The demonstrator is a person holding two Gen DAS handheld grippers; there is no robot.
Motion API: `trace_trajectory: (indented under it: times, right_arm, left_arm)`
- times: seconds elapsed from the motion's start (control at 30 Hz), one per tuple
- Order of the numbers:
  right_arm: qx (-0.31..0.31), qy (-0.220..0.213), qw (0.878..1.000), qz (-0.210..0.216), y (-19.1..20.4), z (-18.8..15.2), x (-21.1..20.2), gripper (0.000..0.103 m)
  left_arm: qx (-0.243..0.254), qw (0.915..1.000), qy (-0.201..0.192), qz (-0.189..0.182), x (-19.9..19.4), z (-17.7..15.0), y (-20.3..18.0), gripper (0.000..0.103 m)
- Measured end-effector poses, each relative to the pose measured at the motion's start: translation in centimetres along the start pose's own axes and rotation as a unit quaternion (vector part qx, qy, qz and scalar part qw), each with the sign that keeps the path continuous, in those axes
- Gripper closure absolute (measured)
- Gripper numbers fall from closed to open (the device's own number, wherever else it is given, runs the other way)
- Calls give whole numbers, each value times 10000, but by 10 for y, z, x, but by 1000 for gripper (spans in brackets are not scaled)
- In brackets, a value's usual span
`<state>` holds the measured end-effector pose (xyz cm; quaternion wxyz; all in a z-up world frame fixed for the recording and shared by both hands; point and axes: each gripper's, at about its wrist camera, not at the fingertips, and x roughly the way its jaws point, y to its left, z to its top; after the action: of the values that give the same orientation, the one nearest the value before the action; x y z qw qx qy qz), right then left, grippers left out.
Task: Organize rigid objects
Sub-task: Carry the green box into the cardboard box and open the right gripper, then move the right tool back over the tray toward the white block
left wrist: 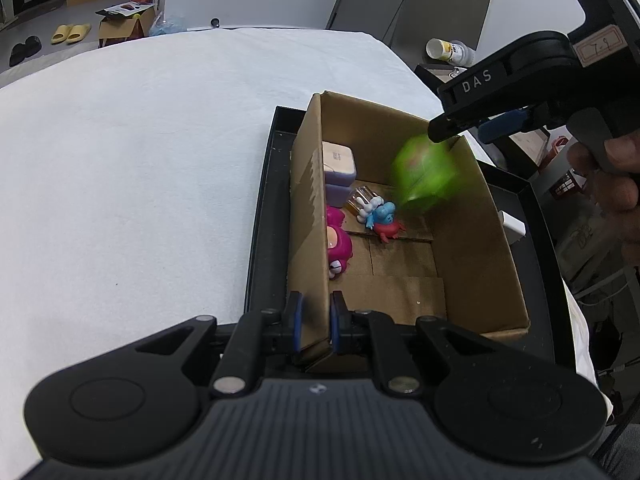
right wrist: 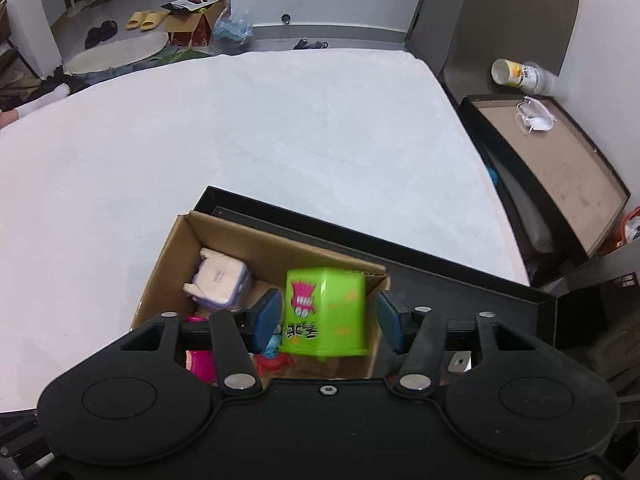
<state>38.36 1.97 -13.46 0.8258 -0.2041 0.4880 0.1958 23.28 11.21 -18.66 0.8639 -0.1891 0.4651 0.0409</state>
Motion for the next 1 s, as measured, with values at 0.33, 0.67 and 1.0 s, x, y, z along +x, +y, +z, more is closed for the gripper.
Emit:
trace_trajectory:
  times: [0.33,0.67,1.0]
  right_arm:
    - [-185,-330,9988,-317,-11,-12,-18,25]
    - [182,-398,9987,-279,-43,-29,-25,10]
    - [790,-345,9961,-205,-80,-52,-23,0]
  left_arm:
    - [3,10000,-14,17,-1,-1,0,90]
    - [40,10000,-6,67,-1,-1,-3,90]
    - [58,9999,-5,131,-1,-1,-6,90]
